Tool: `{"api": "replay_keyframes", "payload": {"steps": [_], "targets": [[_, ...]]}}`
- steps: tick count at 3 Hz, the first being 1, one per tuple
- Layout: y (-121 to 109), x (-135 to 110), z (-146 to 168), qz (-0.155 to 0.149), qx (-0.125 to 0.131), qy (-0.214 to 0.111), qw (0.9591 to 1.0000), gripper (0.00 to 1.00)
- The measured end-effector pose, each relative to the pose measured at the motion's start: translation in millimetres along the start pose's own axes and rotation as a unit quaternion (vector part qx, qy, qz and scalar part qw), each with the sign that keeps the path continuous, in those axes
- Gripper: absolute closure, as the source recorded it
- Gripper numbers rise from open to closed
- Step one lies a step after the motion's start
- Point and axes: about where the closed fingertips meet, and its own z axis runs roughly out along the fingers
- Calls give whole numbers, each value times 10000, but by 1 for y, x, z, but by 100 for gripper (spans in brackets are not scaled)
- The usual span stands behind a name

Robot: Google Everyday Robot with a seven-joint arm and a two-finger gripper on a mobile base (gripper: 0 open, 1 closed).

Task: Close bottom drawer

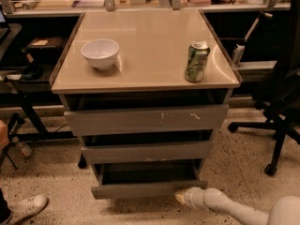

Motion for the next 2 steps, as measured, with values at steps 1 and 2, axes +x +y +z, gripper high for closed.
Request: {"api": "replay_keyframes", "payload": {"steps": [1,2], "targets": [[-11,-19,9,-33,96,-212,9997,100],[-18,-41,18,-118,181,-364,9991,100]]}}
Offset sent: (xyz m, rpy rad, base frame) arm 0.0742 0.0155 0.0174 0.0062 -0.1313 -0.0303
